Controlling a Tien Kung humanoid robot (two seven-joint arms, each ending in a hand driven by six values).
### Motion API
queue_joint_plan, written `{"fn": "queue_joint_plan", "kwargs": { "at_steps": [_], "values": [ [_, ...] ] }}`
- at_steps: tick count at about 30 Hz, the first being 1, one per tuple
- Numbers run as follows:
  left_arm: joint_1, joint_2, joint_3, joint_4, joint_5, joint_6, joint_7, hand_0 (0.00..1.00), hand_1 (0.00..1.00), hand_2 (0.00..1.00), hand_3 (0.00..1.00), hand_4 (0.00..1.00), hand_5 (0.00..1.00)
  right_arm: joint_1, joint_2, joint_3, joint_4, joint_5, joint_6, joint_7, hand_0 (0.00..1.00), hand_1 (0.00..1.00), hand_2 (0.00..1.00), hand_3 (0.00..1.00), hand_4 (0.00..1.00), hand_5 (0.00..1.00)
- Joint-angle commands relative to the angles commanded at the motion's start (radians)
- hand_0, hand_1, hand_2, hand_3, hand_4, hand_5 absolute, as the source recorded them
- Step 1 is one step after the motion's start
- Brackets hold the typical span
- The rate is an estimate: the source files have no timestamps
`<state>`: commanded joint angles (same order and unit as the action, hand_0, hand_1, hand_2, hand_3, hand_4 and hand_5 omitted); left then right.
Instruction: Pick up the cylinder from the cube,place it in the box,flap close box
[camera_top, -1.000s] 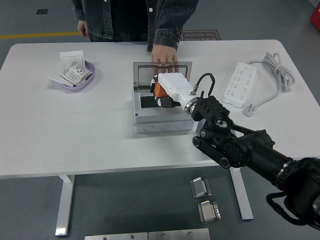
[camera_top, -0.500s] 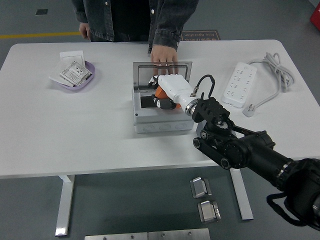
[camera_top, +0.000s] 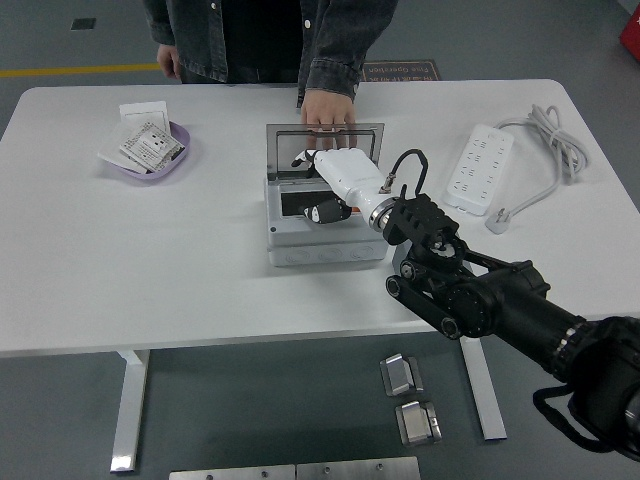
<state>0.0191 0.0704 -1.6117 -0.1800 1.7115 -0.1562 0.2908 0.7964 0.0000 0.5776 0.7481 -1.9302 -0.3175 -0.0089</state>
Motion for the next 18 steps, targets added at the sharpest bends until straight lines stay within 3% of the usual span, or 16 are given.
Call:
{"fn": "queue_joint_plan", "kwargs": {
  "at_steps": [3, 10, 15, 18],
  "values": [
    [0.007, -0.004, 0.002, 0.0, -0.005, 0.003, 0.0, 0.671, 0.719, 0.648, 0.71, 0.697, 0.408, -0.018, -0.019, 0.009, 0.053, 0.045, 0.004, -0.009, 0.697, 0.609, 0.64, 0.758, 0.868, 0.22],
    [0.025, -0.007, -0.001, 0.0, -0.014, 0.008, 0.003, 0.67, 0.718, 0.641, 0.707, 0.693, 0.404, -0.045, -0.127, 0.04, 0.207, 0.154, 0.042, -0.044, 0.702, 0.587, 0.635, 0.753, 0.886, 0.246],
    [0.031, -0.005, -0.006, 0.0, -0.012, 0.01, 0.003, 0.67, 0.718, 0.639, 0.708, 0.691, 0.398, -0.007, -0.177, 0.078, 0.311, 0.174, 0.074, -0.071, 0.702, 0.575, 0.634, 0.745, 0.893, 0.275],
    [0.03, -0.004, -0.007, 0.0, -0.011, 0.01, 0.003, 0.67, 0.717, 0.64, 0.706, 0.685, 0.392, 0.03, -0.183, 0.089, 0.324, 0.169, 0.088, -0.082, 0.681, 0.568, 0.633, 0.737, 0.891, 0.293]
  ]
}}
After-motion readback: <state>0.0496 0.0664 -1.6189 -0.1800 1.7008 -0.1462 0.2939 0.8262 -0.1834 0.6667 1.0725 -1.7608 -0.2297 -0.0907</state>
